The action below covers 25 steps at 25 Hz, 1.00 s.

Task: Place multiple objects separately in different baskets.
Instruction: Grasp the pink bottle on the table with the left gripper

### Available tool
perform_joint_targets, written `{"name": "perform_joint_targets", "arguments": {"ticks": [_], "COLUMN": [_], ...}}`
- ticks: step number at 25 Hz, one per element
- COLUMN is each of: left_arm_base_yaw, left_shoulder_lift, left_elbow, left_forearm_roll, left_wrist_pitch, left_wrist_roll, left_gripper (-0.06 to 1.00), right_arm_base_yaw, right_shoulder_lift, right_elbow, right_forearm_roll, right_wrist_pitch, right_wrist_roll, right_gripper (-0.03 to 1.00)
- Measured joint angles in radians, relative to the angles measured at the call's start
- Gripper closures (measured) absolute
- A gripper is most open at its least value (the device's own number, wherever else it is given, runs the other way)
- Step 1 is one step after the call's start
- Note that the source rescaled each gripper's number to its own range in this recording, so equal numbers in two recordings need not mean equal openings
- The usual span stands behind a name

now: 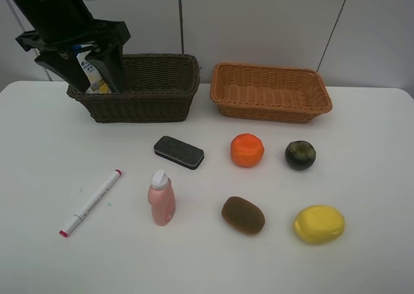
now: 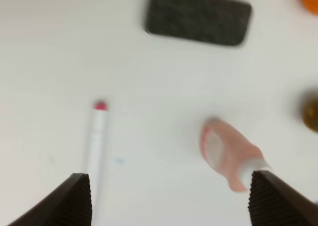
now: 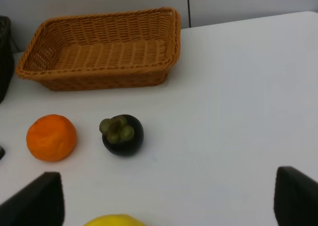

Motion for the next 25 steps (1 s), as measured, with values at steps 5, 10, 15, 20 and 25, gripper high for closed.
{"name": "perform_joint_targets", "arguments": {"ticks": [5, 10, 15, 20, 25], "left_arm_base_yaw": [-0.196, -0.319, -0.381, -0.387, -0.387], "left_shoulder_lift": [0.001, 0.067, 0.173, 0.245, 0.274], "left_elbow": [0.037, 0.046, 0.067, 0.069, 0.072], "left_forearm_roll": [0.032, 0.054, 0.059, 0.085, 0.104], "left_wrist_pitch": [0.001, 0.002, -0.021, -0.037, -0.056], "left_wrist_roll": [-0.067, -0.149, -0.161, -0.161, -0.16], "left_gripper": [0.13, 0.13, 0.13, 0.13, 0.13], "right_arm_base_yaw": [0.0, 0.0, 0.0, 0.0, 0.0], "right_shoulder_lift": [0.0, 0.0, 0.0, 0.0, 0.0], "right_elbow": [0.0, 0.0, 0.0, 0.0, 0.0], "right_forearm_roll": [0.0, 0.0, 0.0, 0.0, 0.0], "right_wrist_pitch": [0.0, 0.0, 0.0, 0.0, 0.0], "right_wrist_roll": [0.0, 0.0, 0.0, 0.0, 0.0], "right_gripper": [-0.03, -0.03, -0.03, -0.03, -0.03]}}
